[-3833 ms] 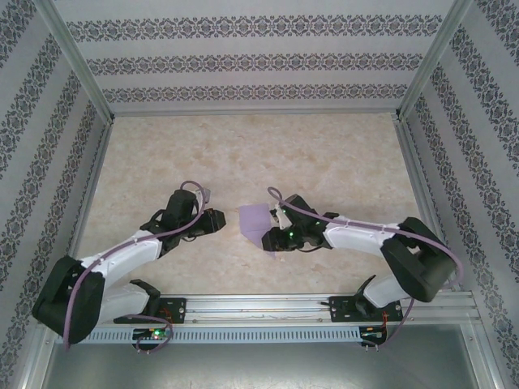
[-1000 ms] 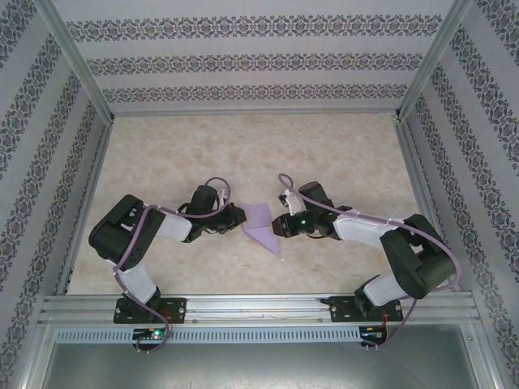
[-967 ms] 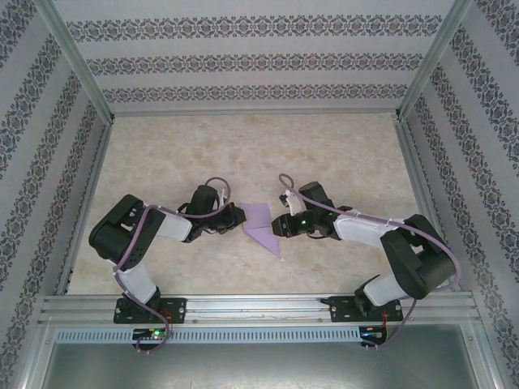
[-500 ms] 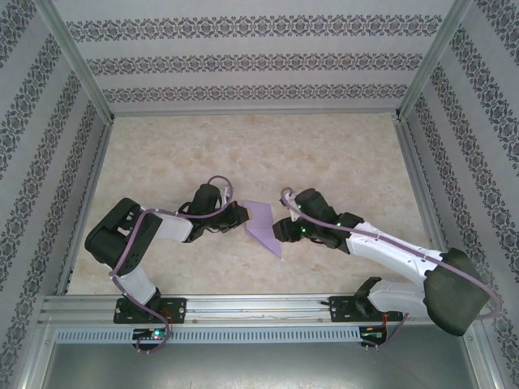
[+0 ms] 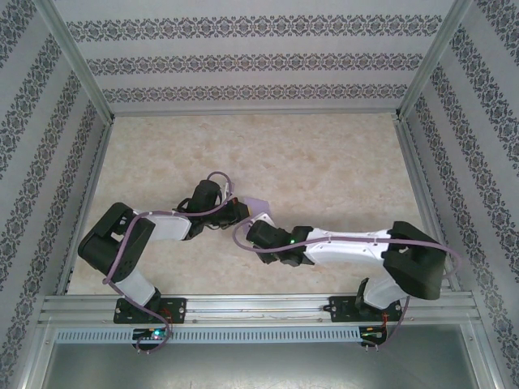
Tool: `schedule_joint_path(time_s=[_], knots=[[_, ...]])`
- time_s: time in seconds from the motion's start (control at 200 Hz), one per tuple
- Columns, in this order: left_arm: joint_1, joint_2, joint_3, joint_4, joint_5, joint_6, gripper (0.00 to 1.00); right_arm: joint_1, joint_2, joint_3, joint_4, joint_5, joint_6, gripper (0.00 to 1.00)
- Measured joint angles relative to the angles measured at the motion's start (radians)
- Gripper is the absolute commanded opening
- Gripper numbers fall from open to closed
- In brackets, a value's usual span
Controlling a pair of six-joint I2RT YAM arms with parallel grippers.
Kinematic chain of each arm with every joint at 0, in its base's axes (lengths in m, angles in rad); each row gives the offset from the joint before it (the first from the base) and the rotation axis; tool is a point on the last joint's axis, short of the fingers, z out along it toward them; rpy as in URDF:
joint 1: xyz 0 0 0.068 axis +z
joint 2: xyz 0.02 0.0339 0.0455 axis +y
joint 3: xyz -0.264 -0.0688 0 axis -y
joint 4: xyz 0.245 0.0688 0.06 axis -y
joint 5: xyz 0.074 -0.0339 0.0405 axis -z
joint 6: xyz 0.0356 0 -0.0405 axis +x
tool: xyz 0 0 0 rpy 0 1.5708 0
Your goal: Fold a paper plane with a square sheet of paper (fold left side to right side)
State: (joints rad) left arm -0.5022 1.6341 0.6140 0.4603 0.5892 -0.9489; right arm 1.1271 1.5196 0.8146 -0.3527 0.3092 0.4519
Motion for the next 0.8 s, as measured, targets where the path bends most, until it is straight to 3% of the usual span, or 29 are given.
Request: schedule_joint_path(time_s=[0.48,0.799], knots=[[-0.002,-0.003,0.000,-0.008,-0.010,0.002,0.04,0.017,0.123,0.056,-0.003,0.073,0.014,0.44],[-0.002,-0.003,0.000,-0.008,-0.014,0.002,0.04,0.017,0.133,0.056,-0.003,0.096,0.023,0.31]])
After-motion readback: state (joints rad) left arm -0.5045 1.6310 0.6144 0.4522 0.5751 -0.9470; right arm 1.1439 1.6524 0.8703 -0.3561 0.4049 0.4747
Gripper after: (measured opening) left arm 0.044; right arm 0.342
